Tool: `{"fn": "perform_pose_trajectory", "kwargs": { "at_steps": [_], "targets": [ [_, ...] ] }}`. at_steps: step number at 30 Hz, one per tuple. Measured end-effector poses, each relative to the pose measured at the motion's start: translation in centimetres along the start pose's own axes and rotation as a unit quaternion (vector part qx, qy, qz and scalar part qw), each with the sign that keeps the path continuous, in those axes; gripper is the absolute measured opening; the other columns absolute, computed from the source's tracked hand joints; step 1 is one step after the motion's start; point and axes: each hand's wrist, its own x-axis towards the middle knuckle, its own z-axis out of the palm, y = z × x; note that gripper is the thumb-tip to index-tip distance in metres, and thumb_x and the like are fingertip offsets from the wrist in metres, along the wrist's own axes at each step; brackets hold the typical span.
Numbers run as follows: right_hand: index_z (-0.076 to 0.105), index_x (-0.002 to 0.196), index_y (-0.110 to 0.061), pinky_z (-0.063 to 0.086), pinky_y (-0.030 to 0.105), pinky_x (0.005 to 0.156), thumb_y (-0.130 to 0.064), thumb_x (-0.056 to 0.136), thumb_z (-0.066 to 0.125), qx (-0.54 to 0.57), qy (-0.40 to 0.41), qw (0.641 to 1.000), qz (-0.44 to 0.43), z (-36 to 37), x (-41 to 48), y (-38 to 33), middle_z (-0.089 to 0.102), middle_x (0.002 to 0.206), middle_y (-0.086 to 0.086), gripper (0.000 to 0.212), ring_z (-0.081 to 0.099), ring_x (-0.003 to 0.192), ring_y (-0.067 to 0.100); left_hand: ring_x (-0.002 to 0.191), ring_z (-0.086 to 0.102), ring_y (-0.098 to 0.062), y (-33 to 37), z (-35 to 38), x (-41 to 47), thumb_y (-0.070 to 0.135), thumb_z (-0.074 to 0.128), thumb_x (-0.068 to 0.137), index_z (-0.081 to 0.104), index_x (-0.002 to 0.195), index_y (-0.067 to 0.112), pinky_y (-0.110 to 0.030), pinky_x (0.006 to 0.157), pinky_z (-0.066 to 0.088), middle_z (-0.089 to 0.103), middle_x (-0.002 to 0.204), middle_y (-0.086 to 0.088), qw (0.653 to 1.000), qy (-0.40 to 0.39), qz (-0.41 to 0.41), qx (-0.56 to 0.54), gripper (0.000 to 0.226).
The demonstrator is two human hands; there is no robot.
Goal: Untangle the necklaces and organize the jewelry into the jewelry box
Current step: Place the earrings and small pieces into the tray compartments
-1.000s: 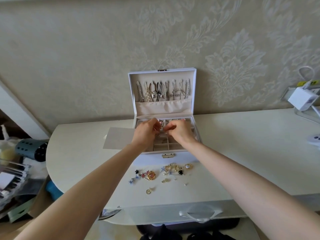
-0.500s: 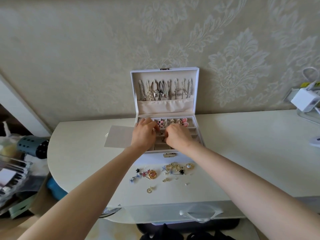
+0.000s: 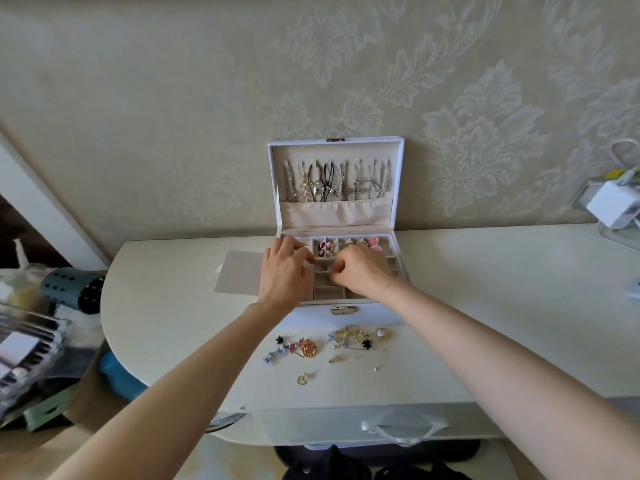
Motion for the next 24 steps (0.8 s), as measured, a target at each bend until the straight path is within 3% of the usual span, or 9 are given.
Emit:
{"fn": "perform_pose_trajectory", "kwargs": {
  "at_steps": [3,5,8,13,16,20,24],
  "targets": [
    [0.074,0.086,-0.016,0.043,0.027,0.069,-0.022,0.085,0.065,0.055,0.025,0.998,0.016,-0.9,0.2,0.1,0.071,0.091,-0.002,0.010,0.064,0.086,0.018,0.079,0.053,-0.034,-0.1,-0.4,-0.5,-0.003,0.048,0.070,0.069,0.078,0.010,-0.036,0.065,0.039,0.060,0.090,-0.011,1.000,0.002,-0.013,-0.002,0.025],
    [0.075,0.087,-0.019,0.042,0.025,0.069,-0.022,0.086,0.064,0.051,0.016,0.998,0.014,-1.2,0.4,0.1,0.072,0.092,-0.005,0.011,0.064,0.085,0.016,0.078,0.052,-0.033,-0.3,-0.6,-0.9,-0.001,0.048,0.071,0.068,0.076,0.009,-0.037,0.064,0.041,0.060,0.090,-0.011,1.000,0.000,-0.011,-0.005,0.024],
    [0.075,0.086,-0.023,0.047,0.027,0.076,-0.022,0.084,0.066,-0.004,-0.010,1.000,-0.014,-0.5,0.5,0.0,0.072,0.094,-0.006,0.009,0.063,0.091,0.016,0.077,0.052,-0.032,-0.4,-0.5,-1.3,0.006,0.042,0.073,0.068,0.076,0.009,-0.037,0.061,0.043,0.060,0.089,-0.010,1.000,0.002,-0.007,-0.025,0.027],
    [0.072,0.086,-0.017,0.045,0.025,0.066,-0.017,0.085,0.065,-0.078,0.043,0.996,-0.017,1.6,0.2,-0.5,0.070,0.087,0.001,0.007,0.065,0.086,0.020,0.075,0.051,-0.031,0.0,-0.4,-1.5,0.004,0.045,0.075,0.067,0.076,0.007,-0.031,0.060,0.037,0.060,0.085,-0.009,0.999,0.010,-0.009,-0.053,0.023],
    [0.071,0.089,-0.014,0.050,0.030,0.071,-0.017,0.087,0.063,-0.053,0.048,0.997,0.001,2.0,0.2,-0.9,0.069,0.089,0.003,0.009,0.065,0.088,0.022,0.077,0.050,-0.029,0.2,-0.3,-1.7,0.005,0.042,0.079,0.067,0.077,0.009,-0.034,0.059,0.041,0.059,0.085,-0.007,0.998,0.016,-0.003,-0.061,0.025],
    [0.074,0.088,-0.020,0.045,0.027,0.071,-0.021,0.085,0.066,0.016,0.017,1.000,0.010,1.5,0.3,-0.7,0.071,0.093,-0.002,0.009,0.064,0.091,0.019,0.076,0.050,-0.027,0.2,-0.6,-2.2,0.014,0.031,0.079,0.066,0.076,0.008,-0.033,0.061,0.041,0.059,0.084,-0.006,0.997,0.024,0.010,-0.072,0.035],
    [0.073,0.083,-0.024,0.044,0.026,0.074,-0.021,0.083,0.066,0.072,0.043,0.996,0.010,0.5,0.2,0.0,0.071,0.094,-0.007,0.008,0.064,0.091,0.015,0.077,0.052,-0.026,0.0,-0.5,-2.7,0.013,0.032,0.080,0.067,0.076,0.009,-0.032,0.065,0.042,0.060,0.084,-0.005,0.997,0.027,0.007,-0.069,0.035]
  ]
}}
